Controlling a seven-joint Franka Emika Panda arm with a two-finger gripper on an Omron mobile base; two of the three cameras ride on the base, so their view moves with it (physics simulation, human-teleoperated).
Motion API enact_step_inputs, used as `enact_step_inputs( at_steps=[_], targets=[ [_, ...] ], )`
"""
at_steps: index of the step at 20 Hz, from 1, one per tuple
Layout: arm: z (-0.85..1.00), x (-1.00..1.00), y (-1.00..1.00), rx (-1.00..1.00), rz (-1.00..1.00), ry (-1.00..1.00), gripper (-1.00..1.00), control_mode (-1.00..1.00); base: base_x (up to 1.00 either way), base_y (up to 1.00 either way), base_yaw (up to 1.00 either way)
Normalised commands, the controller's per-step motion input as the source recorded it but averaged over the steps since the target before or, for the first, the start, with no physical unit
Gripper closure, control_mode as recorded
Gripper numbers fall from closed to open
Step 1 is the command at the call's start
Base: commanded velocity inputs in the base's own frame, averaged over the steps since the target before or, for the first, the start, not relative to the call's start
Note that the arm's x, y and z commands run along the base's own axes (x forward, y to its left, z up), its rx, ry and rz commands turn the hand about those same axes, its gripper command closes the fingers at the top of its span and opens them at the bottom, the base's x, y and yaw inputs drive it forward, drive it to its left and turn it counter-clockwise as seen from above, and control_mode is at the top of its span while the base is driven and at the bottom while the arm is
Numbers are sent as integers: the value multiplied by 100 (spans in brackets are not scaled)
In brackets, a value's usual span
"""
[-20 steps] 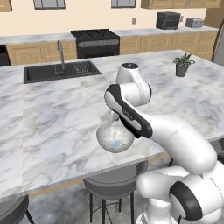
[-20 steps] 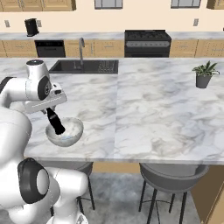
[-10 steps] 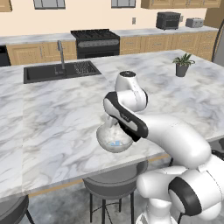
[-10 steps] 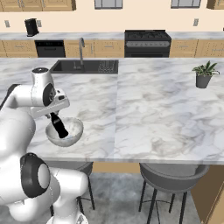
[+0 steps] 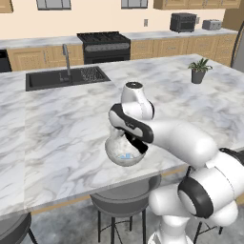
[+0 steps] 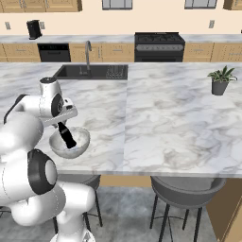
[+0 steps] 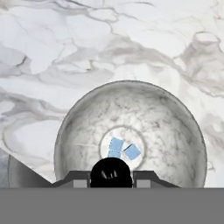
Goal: Open the fridge, grab two sodas, and place both sodas inside the bowl with ice on the dining counter.
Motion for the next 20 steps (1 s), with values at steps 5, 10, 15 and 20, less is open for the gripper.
enact_step_inputs(
  at_steps=[5, 10, 15, 20],
  targets=[
    [-29, 4, 18, 0, 0, 0, 100, -100, 0, 0, 0],
    [-27, 0, 13, 0, 0, 0, 100, -100, 0, 0, 0],
    [-16, 9, 1, 0, 0, 0, 100, -100, 0, 0, 0],
    [-17, 8, 0, 0, 0, 0, 100, -100, 0, 0, 0]
  ],
)
